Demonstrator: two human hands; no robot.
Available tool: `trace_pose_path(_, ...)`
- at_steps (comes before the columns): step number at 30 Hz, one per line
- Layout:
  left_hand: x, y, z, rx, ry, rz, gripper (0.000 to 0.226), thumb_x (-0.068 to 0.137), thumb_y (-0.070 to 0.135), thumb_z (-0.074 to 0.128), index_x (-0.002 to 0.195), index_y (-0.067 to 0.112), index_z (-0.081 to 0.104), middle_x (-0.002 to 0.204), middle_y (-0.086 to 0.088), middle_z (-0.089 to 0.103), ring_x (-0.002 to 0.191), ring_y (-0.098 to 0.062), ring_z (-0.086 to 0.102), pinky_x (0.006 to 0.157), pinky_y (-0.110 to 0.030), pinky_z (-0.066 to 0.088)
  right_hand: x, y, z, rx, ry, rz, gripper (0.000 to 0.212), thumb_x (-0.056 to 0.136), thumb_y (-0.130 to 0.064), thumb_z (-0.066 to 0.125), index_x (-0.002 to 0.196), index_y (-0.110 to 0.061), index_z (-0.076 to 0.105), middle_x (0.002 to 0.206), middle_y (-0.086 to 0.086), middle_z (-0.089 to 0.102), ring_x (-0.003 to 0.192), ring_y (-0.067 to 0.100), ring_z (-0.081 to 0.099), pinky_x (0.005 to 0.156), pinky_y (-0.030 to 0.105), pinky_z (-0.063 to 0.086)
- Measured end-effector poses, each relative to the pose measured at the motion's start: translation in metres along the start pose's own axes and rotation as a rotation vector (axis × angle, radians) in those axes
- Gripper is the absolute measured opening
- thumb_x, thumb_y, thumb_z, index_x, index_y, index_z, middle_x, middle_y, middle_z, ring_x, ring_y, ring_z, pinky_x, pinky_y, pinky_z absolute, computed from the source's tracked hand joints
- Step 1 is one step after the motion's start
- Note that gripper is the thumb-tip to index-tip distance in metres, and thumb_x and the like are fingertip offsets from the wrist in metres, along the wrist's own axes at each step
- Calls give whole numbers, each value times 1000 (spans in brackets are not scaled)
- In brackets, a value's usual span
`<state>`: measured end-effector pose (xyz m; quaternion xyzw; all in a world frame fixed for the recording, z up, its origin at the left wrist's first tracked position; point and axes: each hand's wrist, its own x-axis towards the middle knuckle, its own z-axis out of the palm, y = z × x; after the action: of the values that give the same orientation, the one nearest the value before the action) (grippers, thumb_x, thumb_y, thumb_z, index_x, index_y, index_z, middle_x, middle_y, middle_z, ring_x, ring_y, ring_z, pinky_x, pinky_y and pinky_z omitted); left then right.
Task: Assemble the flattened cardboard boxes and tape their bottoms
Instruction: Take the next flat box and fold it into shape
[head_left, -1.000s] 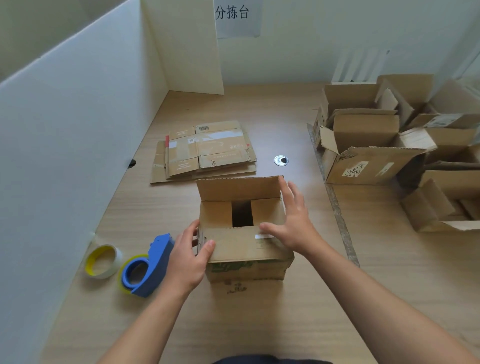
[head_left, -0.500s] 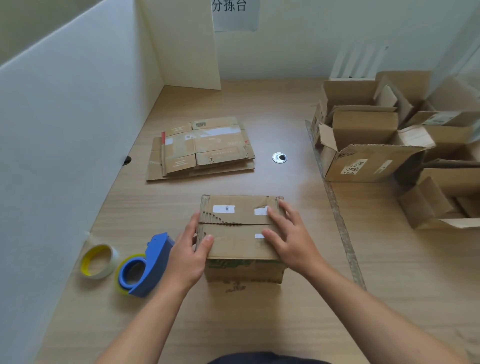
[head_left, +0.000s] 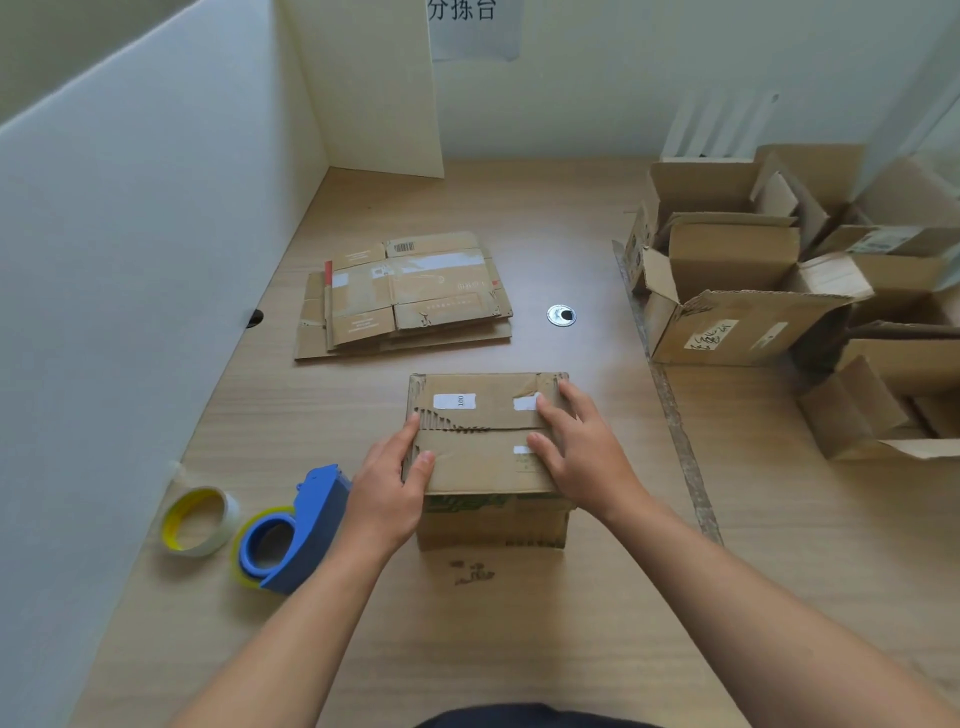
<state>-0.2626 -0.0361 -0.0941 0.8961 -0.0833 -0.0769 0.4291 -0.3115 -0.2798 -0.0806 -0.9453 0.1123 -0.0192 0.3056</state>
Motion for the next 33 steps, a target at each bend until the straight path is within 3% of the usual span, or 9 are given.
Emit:
trace_pose_path(2, -3, 1, 1, 34, 11, 19, 53, 101, 36, 52, 151, 29, 38, 137, 4, 51, 123, -10, 46, 103, -30, 37, 0, -9, 2, -250, 36, -92, 52, 100, -40, 51, 145, -16, 47, 163, 5, 21, 151, 27, 11, 120, 46, 20)
trace_pose_path(5, -7, -2, 2, 63, 12, 30, 51, 99, 33, 56, 148, 25, 43, 140, 0, 53, 126, -15, 49, 106, -33, 40, -5, -25, 18, -311, -89, -229, 62, 97, -57, 43, 151, -27, 35, 165, 2, 12, 153, 23, 0, 122, 52, 0)
trace_pose_path(7, -9, -8, -2, 43, -2, 17, 48, 99, 32, 57, 145, 26, 46, 138, 0, 54, 123, -16, 52, 102, -33, 43, -11, -24, 33, -340, -151, -246, 69, 95, -67, 34, 155, -36, 21, 167, -3, -2, 153, 19, -11, 121, 51, -12)
trace_pose_path(10, -10, -21, -9, 59, -71, 0, 51, 99, 35, 56, 147, 31, 41, 141, 4, 52, 123, -13, 53, 100, -33, 46, -16, -12, 46, -399, -147, -237, 70, 94, -70, 32, 156, -42, 15, 167, -6, -8, 151, 16, -18, 119, 46, -16)
trace_pose_path(15, -18, -32, -6, 4, -166, -102, 67, 98, 37, 57, 153, 49, 19, 151, 5, 44, 132, -15, 48, 110, -42, 42, -17, -10, 60, -447, -107, -250, 75, 91, -74, 34, 157, -42, 14, 167, -3, -5, 153, 20, -15, 121, 50, -11)
trace_pose_path(20, -17, -30, 5, -30, -85, -123, 68, 97, 36, 58, 153, 47, 21, 143, -1, 50, 125, -18, 53, 107, -45, 43, -7, -13, 57, -457, -95, -260, 82, 86, -77, 43, 156, -45, 14, 167, 0, 4, 153, 24, -5, 121, 57, -3)
trace_pose_path(24, -13, -28, 7, -13, -88, -116, 67, 98, 38, 57, 152, 48, 21, 136, -2, 48, 118, -17, 53, 103, -44, 46, -3, -4, 54, -401, -69, -136, 83, 82, -79, 47, 153, -52, 13, 164, -18, -3, 151, 14, -9, 113, 68, 8)
trace_pose_path(28, -4, -24, 13, -11, -105, -82, 66, 99, 37, 55, 154, 42, 20, 153, 4, 36, 137, -15, 42, 111, -36, 37, 4, 3, 54, -303, -103, -96, 75, 85, -69, 55, 151, -54, 21, 163, -23, -6, 149, 9, -12, 104, 58, 33)
trace_pose_path(33, 14, -19, 19, -15, -85, -147, 66, 101, 34, 51, 155, 44, 15, 146, 1, 47, 127, -18, 51, 107, -42, 42, 23, 5, 52, -288, -234, 14, 57, 97, -65, 37, 150, -54, 18, 163, -23, 1, 147, 4, -8, 102, 57, 32)
